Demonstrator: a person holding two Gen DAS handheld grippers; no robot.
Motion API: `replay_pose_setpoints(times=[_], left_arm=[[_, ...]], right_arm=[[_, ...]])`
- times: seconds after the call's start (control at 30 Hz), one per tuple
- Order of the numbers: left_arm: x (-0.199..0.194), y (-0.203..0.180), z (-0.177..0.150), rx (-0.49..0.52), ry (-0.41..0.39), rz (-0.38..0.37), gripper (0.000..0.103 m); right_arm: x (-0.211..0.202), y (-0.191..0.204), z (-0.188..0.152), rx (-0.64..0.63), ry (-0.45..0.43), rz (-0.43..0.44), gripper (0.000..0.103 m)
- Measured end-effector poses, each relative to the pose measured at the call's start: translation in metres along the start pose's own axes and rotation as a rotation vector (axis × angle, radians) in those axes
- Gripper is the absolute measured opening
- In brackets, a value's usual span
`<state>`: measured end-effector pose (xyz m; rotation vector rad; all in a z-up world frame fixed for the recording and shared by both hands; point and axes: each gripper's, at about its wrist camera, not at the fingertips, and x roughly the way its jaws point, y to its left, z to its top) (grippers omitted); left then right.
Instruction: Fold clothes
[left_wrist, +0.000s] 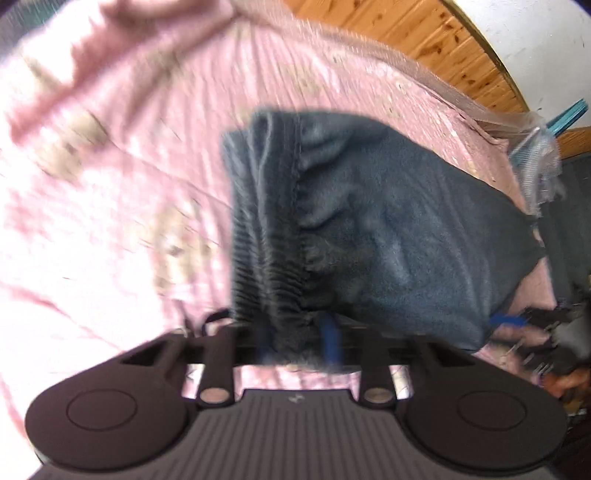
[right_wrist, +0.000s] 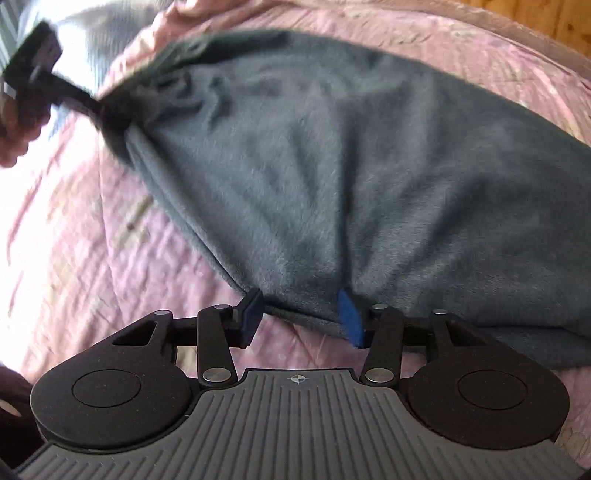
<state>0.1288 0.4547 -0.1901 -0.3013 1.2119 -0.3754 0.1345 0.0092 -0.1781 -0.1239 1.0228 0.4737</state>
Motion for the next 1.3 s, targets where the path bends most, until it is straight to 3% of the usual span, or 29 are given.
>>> replay_pose_setpoints(times=[0.13,0.23,0.33,0.43,0.47,0.5,0.53,0.6,0.63,0.7,0.77,0.83,0.9,0.97,1.1,1.2,1.3], left_arm=[[-0.039,0.001,0.004,-0.036,-0.115,0.101,0.046],[-0.044,-0.028,0.023,-0.002,-0.221,0.062,0.048],[-0.009,-0.061,0.051,0.028,-0.218,0.019,0.049],[0.043,-0.084,0.067,0.083,-0.178,0.015,0.049],[0.057,-0.083,0.069,0.087,-0.161,0.043,0.049],[0.068,-0.075,0.068,0.083,-0.145,0.118,0.049],[0.079,-0.067,0.068,0.078,-0.128,0.193,0.043],[0.078,-0.05,0.064,-0.002,-0.145,0.222,0.009],[0.078,-0.042,0.062,-0.043,-0.153,0.236,0.004],[0.074,-0.037,0.057,-0.102,-0.167,0.268,0.004],[0.072,-0.059,0.048,-0.044,-0.164,0.322,0.01],[0.065,-0.088,0.038,0.028,-0.173,0.343,0.033],[0.054,-0.12,0.022,0.122,-0.192,0.24,0.043],[0.049,-0.161,0.0,0.245,-0.156,0.123,0.047],[0.058,-0.233,-0.05,0.481,-0.089,0.029,0.053],[0.083,-0.276,-0.074,0.644,-0.057,0.036,0.057],[0.113,-0.31,-0.084,0.758,-0.056,0.068,0.057]], right_arm=[[-0.012,-0.021,-0.002,0.04,-0.054,-0.081,0.053],[-0.021,-0.036,-0.003,0.071,-0.094,-0.143,0.054],[-0.029,-0.062,-0.009,0.163,-0.13,-0.188,0.054],[-0.029,-0.077,-0.032,0.239,-0.124,-0.13,0.056],[-0.026,-0.08,-0.041,0.252,-0.106,-0.103,0.059],[-0.025,-0.08,-0.051,0.251,-0.092,-0.102,0.061],[-0.026,-0.077,-0.062,0.237,-0.08,-0.126,0.061],[-0.032,-0.072,-0.081,0.226,-0.065,-0.155,0.061],[-0.042,-0.068,-0.088,0.245,-0.07,-0.142,0.061],[-0.044,-0.062,-0.094,0.293,-0.089,-0.085,0.061],[-0.042,-0.056,-0.097,0.343,-0.112,-0.017,0.065],[-0.04,-0.05,-0.101,0.392,-0.134,0.051,0.07],[-0.038,-0.044,-0.104,0.441,-0.156,0.119,0.07],[-0.035,-0.043,-0.107,0.5,-0.175,0.174,0.07],[-0.026,-0.076,-0.113,0.735,-0.229,0.276,0.07],[-0.02,-0.103,-0.118,0.902,-0.285,0.387,0.072],[-0.012,-0.117,-0.112,0.953,-0.324,0.469,0.072]])
